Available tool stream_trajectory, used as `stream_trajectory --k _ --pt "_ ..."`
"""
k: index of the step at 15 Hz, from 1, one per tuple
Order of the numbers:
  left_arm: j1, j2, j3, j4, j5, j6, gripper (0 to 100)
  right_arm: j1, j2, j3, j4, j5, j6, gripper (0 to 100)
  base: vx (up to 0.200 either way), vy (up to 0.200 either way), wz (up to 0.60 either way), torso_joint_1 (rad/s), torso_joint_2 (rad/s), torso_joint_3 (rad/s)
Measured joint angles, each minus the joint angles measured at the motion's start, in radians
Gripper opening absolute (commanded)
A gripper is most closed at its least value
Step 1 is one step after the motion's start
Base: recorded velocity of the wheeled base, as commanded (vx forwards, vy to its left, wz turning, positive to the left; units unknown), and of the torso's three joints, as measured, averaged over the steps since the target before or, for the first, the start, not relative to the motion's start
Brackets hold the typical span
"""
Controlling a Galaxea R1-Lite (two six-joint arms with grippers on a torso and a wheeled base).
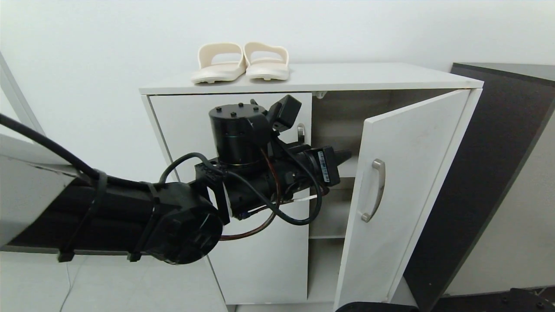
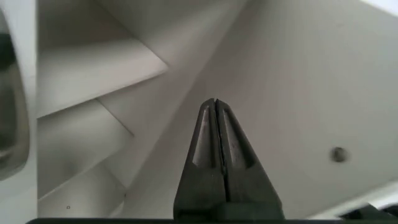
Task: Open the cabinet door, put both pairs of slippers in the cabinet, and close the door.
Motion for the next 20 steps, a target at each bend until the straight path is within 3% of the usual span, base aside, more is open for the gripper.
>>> stream_trajectory --k 5,7,9,12,16,20 --pt "-0.025 0.017 0.039 -0.023 0.002 0.001 0 0.011 0.003 0.003 0.002 0.002 0.000 0 -0.200 0.000 0.00 0.000 0.00 0.005" --pt "-0.066 0.017 0.060 -0.066 -0.001 0.003 0 0.021 0.003 0.011 0.000 0.002 -0.001 0 -0.200 0.000 0.00 -0.002 0.00 0.002" --pt "-0.144 0.019 0.077 -0.129 -0.004 0.005 0 0.027 0.004 0.016 0.001 0.003 -0.011 0 -0.100 0.000 0.00 0.001 0.00 0.004" --pt "-0.180 0.019 0.085 -0.140 -0.004 0.005 0 0.028 0.004 0.018 0.000 0.004 -0.013 0 0.000 0.000 0.00 0.000 0.00 0.000" --pt "-0.152 0.019 0.089 -0.138 0.004 0.006 0 0.027 0.004 0.017 0.000 0.006 -0.013 0 0.000 0.000 0.00 0.000 0.00 0.000" --pt "-0.069 -0.054 0.145 -0.132 0.010 0.012 0 0.005 0.021 -0.010 -0.002 -0.002 -0.006 0 0.000 0.000 0.00 0.000 0.00 0.000"
